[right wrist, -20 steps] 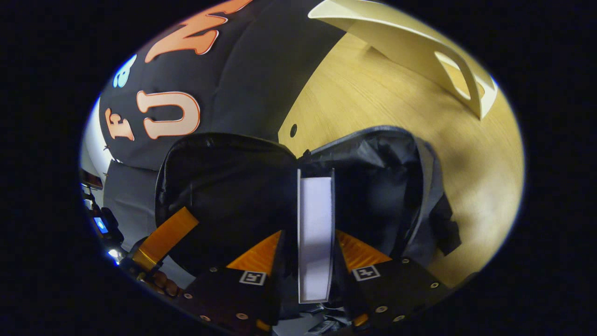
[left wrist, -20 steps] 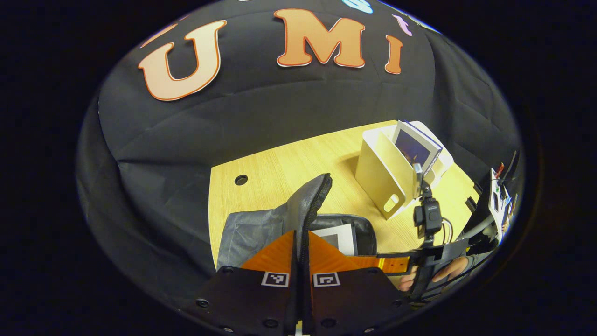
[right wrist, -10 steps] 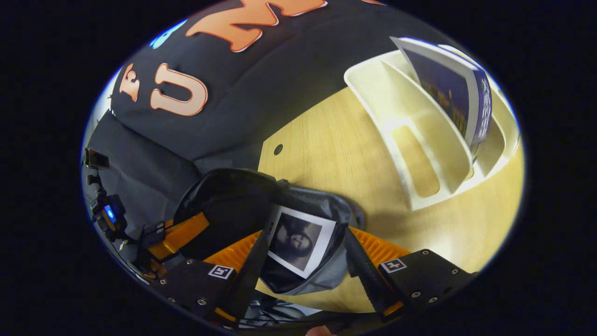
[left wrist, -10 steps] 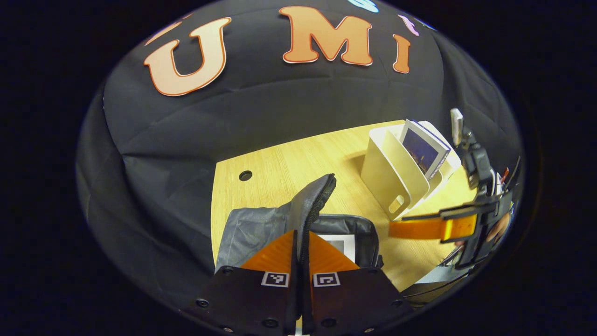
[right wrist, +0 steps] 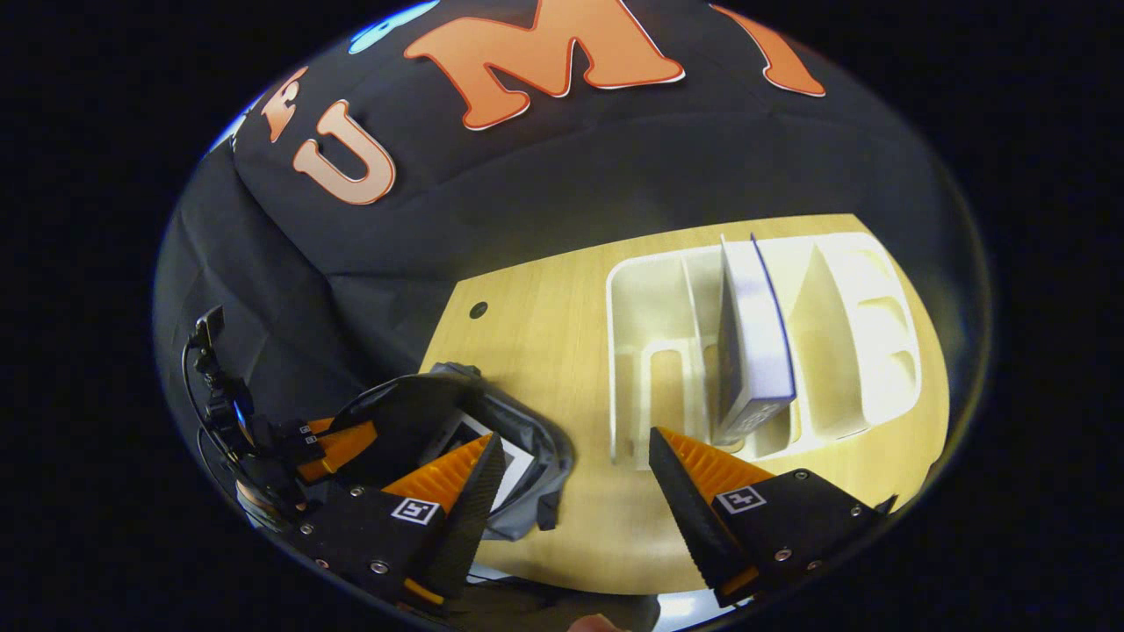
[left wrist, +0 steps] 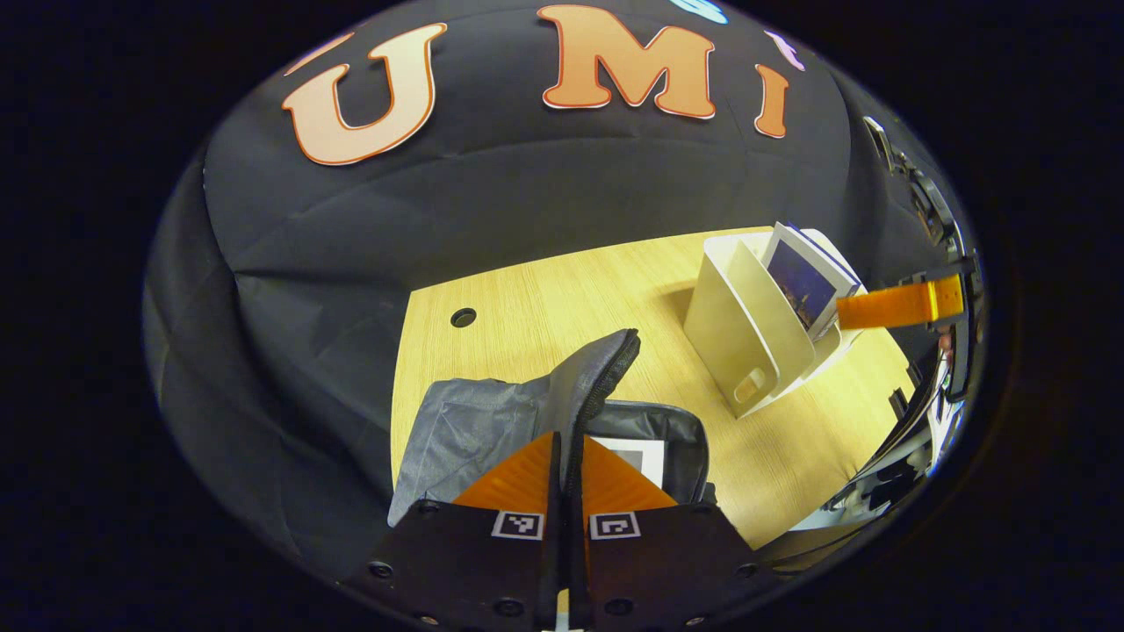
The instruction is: Open the schoolbag, grab two books from the bookshelf and put them into the schoolbag.
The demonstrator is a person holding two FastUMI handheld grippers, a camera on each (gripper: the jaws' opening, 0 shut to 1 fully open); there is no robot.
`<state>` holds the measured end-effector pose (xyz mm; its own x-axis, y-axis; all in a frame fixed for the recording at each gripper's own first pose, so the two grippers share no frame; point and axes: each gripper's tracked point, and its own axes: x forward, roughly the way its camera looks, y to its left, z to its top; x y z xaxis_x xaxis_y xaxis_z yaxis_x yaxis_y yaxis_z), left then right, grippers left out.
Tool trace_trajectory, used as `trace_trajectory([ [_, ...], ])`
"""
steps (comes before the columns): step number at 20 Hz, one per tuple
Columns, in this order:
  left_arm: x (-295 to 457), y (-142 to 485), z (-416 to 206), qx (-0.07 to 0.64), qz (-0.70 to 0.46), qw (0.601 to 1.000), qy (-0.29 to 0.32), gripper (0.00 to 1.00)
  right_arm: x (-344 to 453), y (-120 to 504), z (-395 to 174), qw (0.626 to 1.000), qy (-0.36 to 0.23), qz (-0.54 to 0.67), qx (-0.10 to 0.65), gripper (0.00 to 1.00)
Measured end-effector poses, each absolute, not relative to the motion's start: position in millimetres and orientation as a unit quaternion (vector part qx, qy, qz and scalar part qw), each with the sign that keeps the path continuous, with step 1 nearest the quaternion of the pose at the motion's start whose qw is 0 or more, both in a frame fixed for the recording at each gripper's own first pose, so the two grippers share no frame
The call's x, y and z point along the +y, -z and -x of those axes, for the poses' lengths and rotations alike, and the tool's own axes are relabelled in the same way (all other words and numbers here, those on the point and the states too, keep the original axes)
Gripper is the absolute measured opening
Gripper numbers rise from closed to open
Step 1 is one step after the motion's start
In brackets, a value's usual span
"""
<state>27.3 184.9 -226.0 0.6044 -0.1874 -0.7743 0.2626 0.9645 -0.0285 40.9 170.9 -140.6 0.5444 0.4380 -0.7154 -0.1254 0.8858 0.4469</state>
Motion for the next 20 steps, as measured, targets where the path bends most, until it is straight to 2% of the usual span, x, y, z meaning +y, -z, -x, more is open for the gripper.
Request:
trace_trajectory([
  [4,185.1,230.8,-24.9,0.43,-0.043,0.895,0.114,0.05,134.9,119.9,-67.9,0.873,-0.155,-0.122,0.446,0.98],
  [7,181.1,234.5,-20.9,0.435,-0.034,0.893,0.11,0.05,119.1,115.5,-84.7,0.856,-0.158,-0.136,0.473,0.98],
  [10,178.5,239.2,-16.6,0.44,-0.024,0.892,0.101,0.05,91.3,128.8,-111.5,0.856,-0.138,-0.097,0.489,0.98],
  [11,178.8,240.0,-14.2,0.442,-0.022,0.891,0.097,0.09,88.5,134.0,-115.2,0.852,-0.138,-0.09,0.498,0.98],
  [12,180.5,240.2,-14.5,0.442,-0.022,0.892,0.091,0.05,85.8,139.0,-119.5,0.846,-0.133,-0.089,0.509,0.97],
  [14,181.8,241.2,-12.2,0.444,-0.021,0.892,0.081,0.05,80.2,155.3,-127.0,0.835,-0.125,-0.083,0.529,0.96],
  [16,183.2,241.1,-10.9,0.446,-0.017,0.892,0.072,0.05,76.9,169.6,-133.4,0.827,-0.122,-0.077,0.544,0.93],
  [20,182.5,243.8,-6.3,0.453,-0.008,0.89,0.054,0.05,74.9,191.8,-148.3,0.815,-0.114,-0.075,0.564,0.82],
])
